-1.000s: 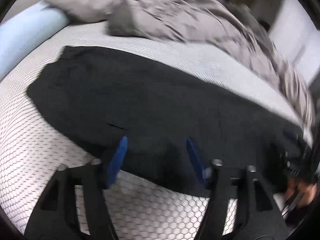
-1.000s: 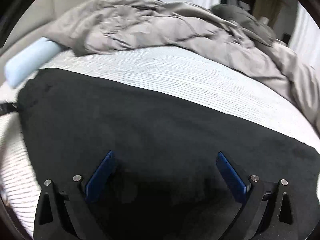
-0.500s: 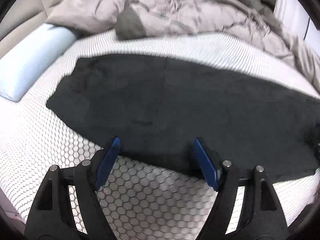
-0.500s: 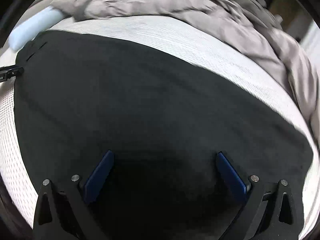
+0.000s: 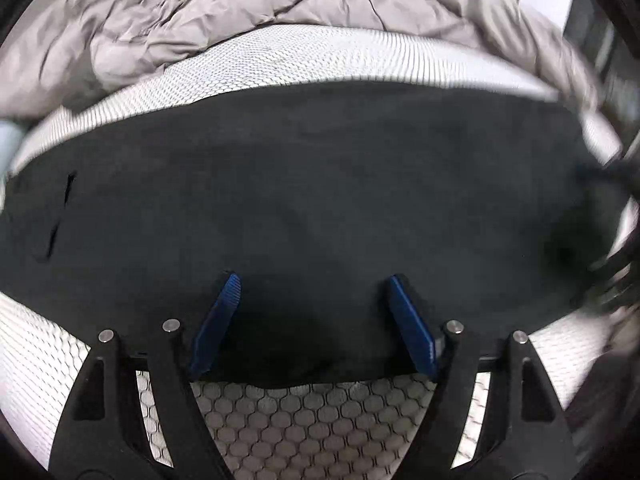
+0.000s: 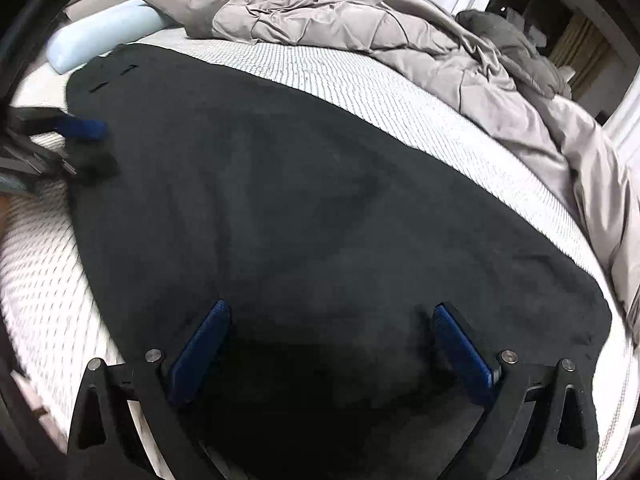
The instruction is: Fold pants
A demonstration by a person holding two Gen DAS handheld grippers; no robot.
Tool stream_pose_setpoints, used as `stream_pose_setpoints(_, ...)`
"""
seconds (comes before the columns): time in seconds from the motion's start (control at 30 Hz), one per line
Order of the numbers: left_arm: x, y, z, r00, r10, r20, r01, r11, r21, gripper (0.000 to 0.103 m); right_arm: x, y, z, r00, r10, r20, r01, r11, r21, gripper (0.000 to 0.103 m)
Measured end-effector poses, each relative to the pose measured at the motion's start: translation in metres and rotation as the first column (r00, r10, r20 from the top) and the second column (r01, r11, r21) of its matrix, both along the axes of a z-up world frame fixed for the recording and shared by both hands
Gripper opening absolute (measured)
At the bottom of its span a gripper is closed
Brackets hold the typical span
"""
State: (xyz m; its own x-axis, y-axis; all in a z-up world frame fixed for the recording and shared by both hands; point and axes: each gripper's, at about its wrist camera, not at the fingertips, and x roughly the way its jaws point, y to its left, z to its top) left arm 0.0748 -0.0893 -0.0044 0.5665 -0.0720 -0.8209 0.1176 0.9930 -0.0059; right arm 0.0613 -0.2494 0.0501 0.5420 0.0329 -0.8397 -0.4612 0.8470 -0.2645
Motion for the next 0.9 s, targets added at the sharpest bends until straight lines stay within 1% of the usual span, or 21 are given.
stream_pose_setpoints(0.03,0.0,-0.004,-0.001,1.0,-0.005,0.008,0.005,1.0,0.018,0.08,-0.004,-0.016,0.001,1.0,-0.027,0.01,0.028,0.999,-0.039,0.102)
stream_pose_setpoints(0.07,0.0,-0.004,-0.001,1.0,-0.001,0.007,0.001,1.0,0.024,0.082,-0.007,-0.027,0.0,0.998,-0.055,0.011,0.056,0.997,-0.058,0.102)
stream_pose_setpoints(0.1,0.001,-0.003,0.0,1.0,0.01,0.005,-0.01,1.0,0.012,0.082,-0.009,-0.048,-0.001,0.994,-0.108,0.011,0.109,0.992,-0.064,0.103)
stream_pose_setpoints(0.17,0.001,0.002,0.001,1.0,0.027,-0.003,-0.027,1.0,-0.016,0.082,-0.014,-0.092,-0.007,0.973,-0.23,0.001,0.23,0.971,-0.063,0.103)
stream_pose_setpoints(0.23,0.009,0.004,0.003,0.999,0.036,-0.008,-0.036,0.999,-0.013,0.082,-0.023,-0.133,-0.006,0.946,-0.324,0.002,0.324,0.946,-0.012,0.102)
stream_pose_setpoints(0.3,0.011,0.002,0.009,0.999,0.051,-0.014,-0.051,0.999,-0.01,0.082,-0.036,-0.167,0.003,0.914,-0.405,0.021,0.403,0.913,0.064,0.102)
stream_pose_setpoints(0.33,0.009,-0.001,0.015,0.999,0.051,-0.007,-0.051,0.998,-0.025,0.082,-0.042,-0.177,0.008,0.906,-0.423,0.031,0.418,0.902,0.103,0.102)
stream_pose_setpoints(0.37,0.005,-0.004,0.023,0.999,0.04,0.01,-0.039,0.998,-0.059,0.082,-0.05,-0.189,0.016,0.898,-0.439,0.035,0.428,0.888,0.168,0.102)
stream_pose_setpoints(0.43,0.006,-0.01,0.034,0.999,0.005,0.035,-0.001,0.993,-0.118,0.082,-0.059,-0.213,0.029,0.867,-0.497,0.033,0.47,0.838,0.277,0.102)
stream_pose_setpoints(0.5,0.004,-0.028,0.042,0.998,-0.046,0.049,0.054,0.985,-0.163,0.082,-0.063,-0.242,0.035,0.812,-0.584,-0.007,0.538,0.743,0.398,0.102)
stream_pose_setpoints(0.57,0.006,-0.045,0.042,0.996,-0.08,0.049,0.087,0.981,-0.174,0.082,-0.067,-0.276,0.035,0.727,-0.681,-0.08,0.624,0.608,0.491,0.102)
stream_pose_setpoints(0.6,0.008,-0.055,0.039,0.995,-0.096,0.038,0.102,0.98,-0.173,0.082,-0.069,-0.29,0.031,0.695,-0.706,-0.133,0.652,0.542,0.53,0.102)
stream_pose_setpoints(0.63,0.009,-0.063,0.036,0.993,-0.112,0.026,0.115,0.978,-0.171,0.082,-0.067,-0.299,0.028,0.685,-0.708,-0.172,0.659,0.502,0.561,0.101)
stream_pose_setpoints(0.67,0.011,-0.072,0.032,0.992,-0.125,0.014,0.125,0.978,-0.164,0.082,-0.066,-0.305,0.023,0.684,-0.699,-0.21,0.659,0.468,0.589,0.094)
stream_pose_setpoints(0.7,0.011,-0.08,0.028,0.991,-0.131,0.008,0.13,0.979,-0.154,0.082,-0.067,-0.31,0.015,0.692,-0.679,-0.245,0.648,0.436,0.625,0.08)
stream_pose_setpoints(0.73,0.013,-0.087,0.026,0.99,-0.139,0.001,0.138,0.98,-0.145,0.082,-0.065,-0.314,0.008,0.698,-0.659,-0.282,0.642,0.399,0.655,0.074)
stream_pose_setpoints(0.77,0.014,-0.093,0.023,0.989,-0.149,-0.007,0.147,0.98,-0.135,0.082,-0.063,-0.315,-0.001,0.703,-0.628,-0.333,0.637,0.348,0.688,0.07)
stream_pose_setpoints(0.8,0.015,-0.097,0.02,0.988,-0.153,-0.013,0.15,0.98,-0.13,0.082,-0.058,-0.317,-0.008,0.708,-0.605,-0.364,0.63,0.31,0.712,0.068)
stream_pose_setpoints(0.83,0.016,-0.1,0.016,0.988,-0.153,-0.018,0.15,0.981,-0.124,0.082,-0.053,-0.318,-0.013,0.704,-0.604,-0.373,0.627,0.283,0.726,0.064)
stream_pose_setpoints(0.87,0.016,-0.103,0.014,0.989,-0.15,-0.021,0.146,0.983,-0.113,0.082,-0.048,-0.317,-0.015,0.691,-0.614,-0.38,0.63,0.255,0.733,0.051)
stream_pose_setpoints(0.9,0.015,-0.107,0.011,0.988,-0.15,-0.022,0.147,0.984,-0.104,0.083,-0.045,-0.313,-0.014,0.687,-0.625,-0.37,0.625,0.25,0.739,0.03)
